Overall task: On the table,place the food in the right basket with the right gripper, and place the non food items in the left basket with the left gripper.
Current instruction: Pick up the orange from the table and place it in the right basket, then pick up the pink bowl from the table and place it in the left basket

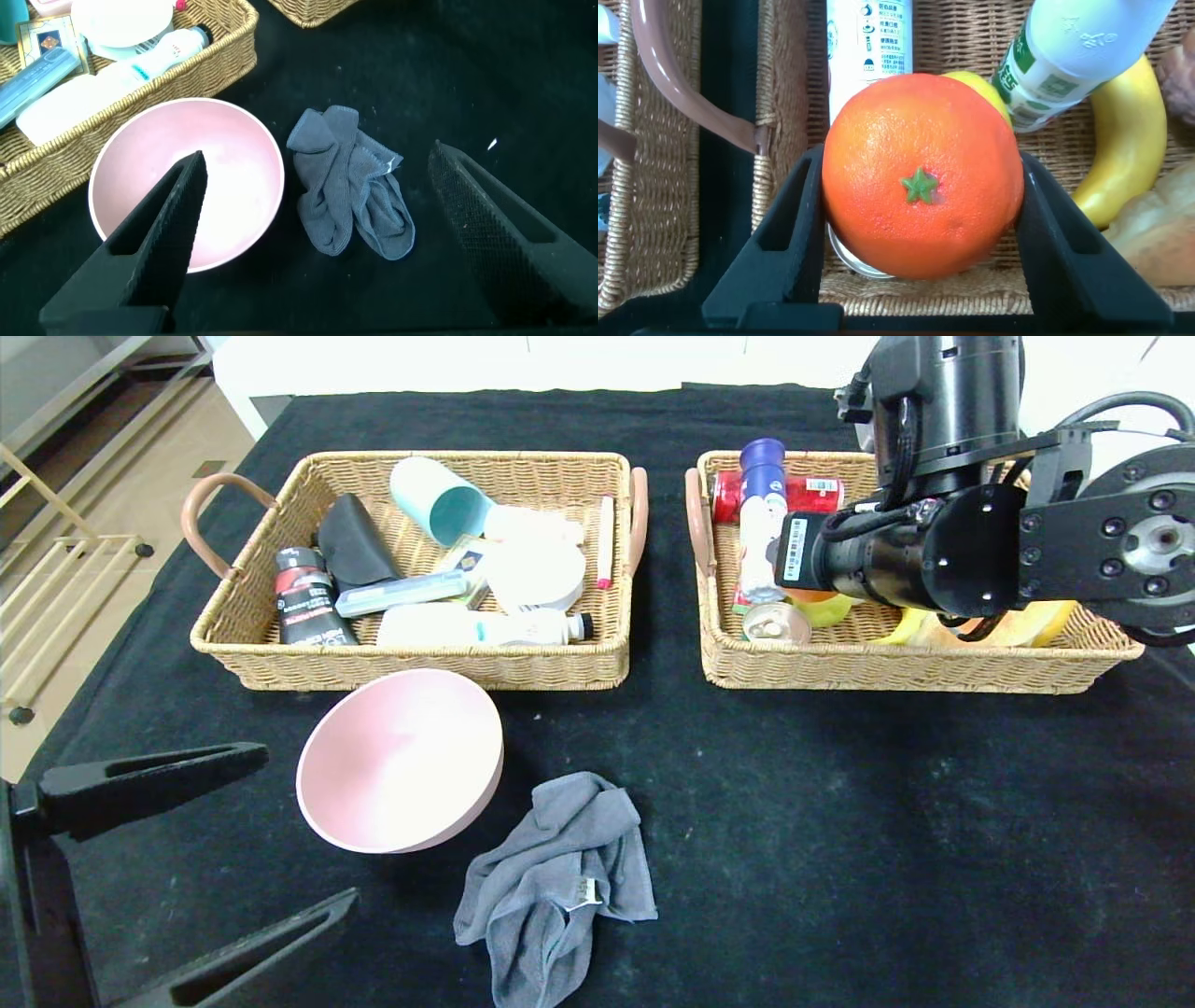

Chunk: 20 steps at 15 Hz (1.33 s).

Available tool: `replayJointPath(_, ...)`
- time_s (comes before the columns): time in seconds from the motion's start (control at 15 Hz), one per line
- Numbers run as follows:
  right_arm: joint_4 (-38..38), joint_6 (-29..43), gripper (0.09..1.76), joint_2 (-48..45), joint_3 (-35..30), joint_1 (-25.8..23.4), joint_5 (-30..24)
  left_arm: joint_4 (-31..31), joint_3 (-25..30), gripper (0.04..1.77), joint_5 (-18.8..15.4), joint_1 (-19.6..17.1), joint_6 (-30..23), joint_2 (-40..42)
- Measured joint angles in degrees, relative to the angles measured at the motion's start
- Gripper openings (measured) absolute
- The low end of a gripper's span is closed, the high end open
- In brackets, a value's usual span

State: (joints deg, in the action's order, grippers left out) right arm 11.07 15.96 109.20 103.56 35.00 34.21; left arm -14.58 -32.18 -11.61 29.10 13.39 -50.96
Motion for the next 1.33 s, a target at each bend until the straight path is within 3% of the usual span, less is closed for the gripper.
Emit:
replayJointPath(0.13, -0.05, 0.00, 1.21, 0.24, -0.04, 0.20, -0.04, 0.00, 0.02, 1.72, 0.00, 0.00, 0.00, 0.00)
replayJointPath(0.73, 0.11, 0.22, 1.55, 0.24, -0.20, 0.48, -0.12, 0.00, 0.11, 1.72, 0.00, 0.00, 0.00, -0.06)
replayJointPath(1.33, 0.28, 0.24, 1.66, -0.44, -0.48, 1.10, -0.12, 0.04, 0.18, 1.72, 0.00, 0.00, 0.00, -0.09)
